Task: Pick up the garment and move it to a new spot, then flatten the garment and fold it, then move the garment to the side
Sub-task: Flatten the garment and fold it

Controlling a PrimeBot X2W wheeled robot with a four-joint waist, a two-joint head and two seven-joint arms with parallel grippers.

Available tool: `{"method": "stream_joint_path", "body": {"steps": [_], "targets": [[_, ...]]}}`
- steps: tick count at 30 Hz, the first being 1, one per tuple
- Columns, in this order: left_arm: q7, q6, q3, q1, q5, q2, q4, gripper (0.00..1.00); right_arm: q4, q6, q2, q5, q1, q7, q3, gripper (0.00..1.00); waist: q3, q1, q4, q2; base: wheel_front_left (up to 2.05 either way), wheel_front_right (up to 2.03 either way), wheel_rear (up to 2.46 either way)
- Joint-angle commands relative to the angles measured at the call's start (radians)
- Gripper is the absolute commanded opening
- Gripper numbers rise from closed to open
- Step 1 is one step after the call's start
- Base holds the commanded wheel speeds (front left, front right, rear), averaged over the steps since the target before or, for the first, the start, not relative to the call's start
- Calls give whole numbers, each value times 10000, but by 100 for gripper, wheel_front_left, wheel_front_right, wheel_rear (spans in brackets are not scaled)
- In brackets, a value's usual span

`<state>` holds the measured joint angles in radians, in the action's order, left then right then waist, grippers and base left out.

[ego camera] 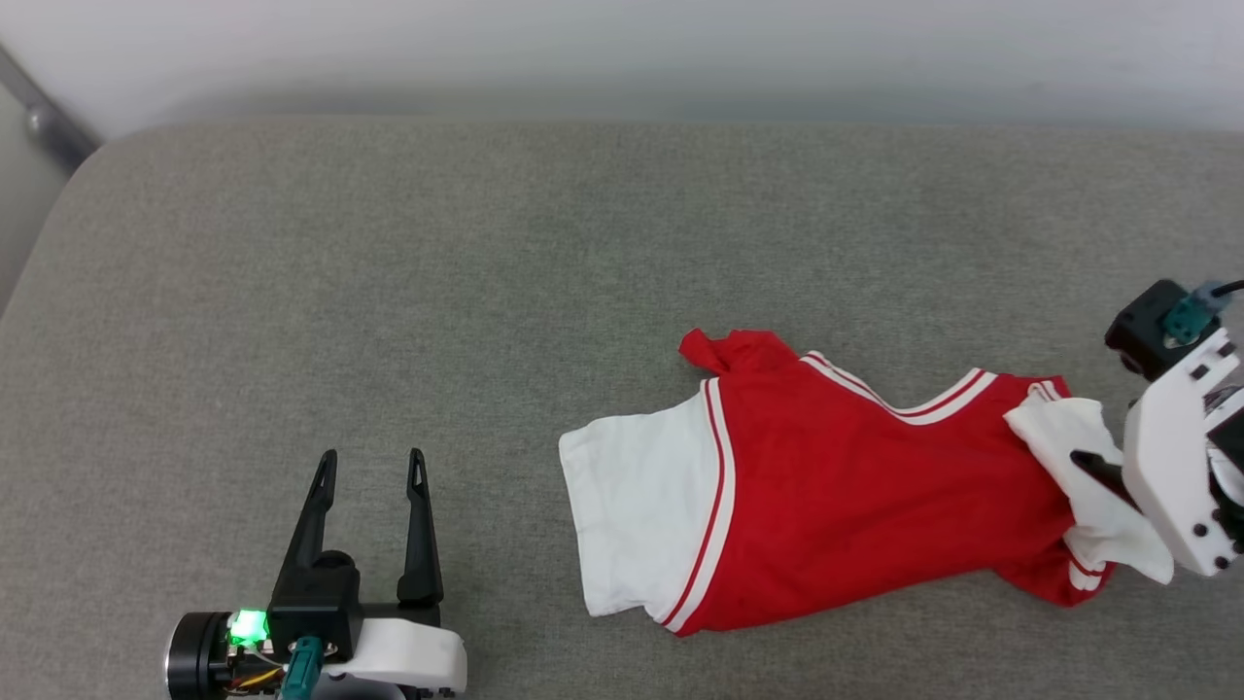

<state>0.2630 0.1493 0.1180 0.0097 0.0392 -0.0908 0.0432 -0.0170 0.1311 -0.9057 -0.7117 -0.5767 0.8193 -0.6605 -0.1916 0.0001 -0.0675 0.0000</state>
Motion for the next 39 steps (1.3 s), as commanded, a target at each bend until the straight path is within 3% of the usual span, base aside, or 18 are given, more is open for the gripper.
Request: {"method": "stream_joint_path", "body": {"steps": [1,6,12,13,14,18,25,31,38,39], "targets": [[25,-41,20,-155,-50,21,-5,100,-324,-7,242,-13,-122,82,-140,100,-226,-1,-192,0,0,0,0],[25,-63,75,-339,-85,100,15,100,-1402,-7,786,-130,-73,85,-715,100,-549,-1,-393,0,0,0,0],[25,-43,-20,-361,-117,139,54,100,-2168,-8,812,-107,-224,-516,-1439,100,-687,-1,-349,0,0,0,0],[25,-36,-44,-330,-116,139,72,100,-2197,-8,763,-88,-313,-753,-1482,16,-659,-1,-307,0,0,0,0],[25,-29,-81,-286,-105,141,96,100,-2207,-8,717,-167,-363,-974,-1518,0,-612,-1,-255,0,0,0,0],[25,-38,-165,-133,-57,150,168,100,-2038,-7,410,-426,-416,-2185,-1229,0,-337,-1,-37,0,0,0,0],[25,-50,-291,120,-20,191,91,100,-2393,-7,-85,-1401,799,-3790,581,0,-48,-1,337,0,0,0,0],[25,-205,-265,-53,-112,185,105,100,-3881,-8,472,-1526,1955,-4098,1667,0,-302,-1,415,0,0,0,0],[25,-286,-243,-187,-175,170,280,100,-5313,-8,1408,-957,2376,-4374,1857,0,-369,-1,242,0,0,0,0],[25,-278,-275,-162,-181,157,300,100,-5430,-10,1474,-829,2335,-4560,1931,18,-321,-1,237,0,0,0,0]]}}
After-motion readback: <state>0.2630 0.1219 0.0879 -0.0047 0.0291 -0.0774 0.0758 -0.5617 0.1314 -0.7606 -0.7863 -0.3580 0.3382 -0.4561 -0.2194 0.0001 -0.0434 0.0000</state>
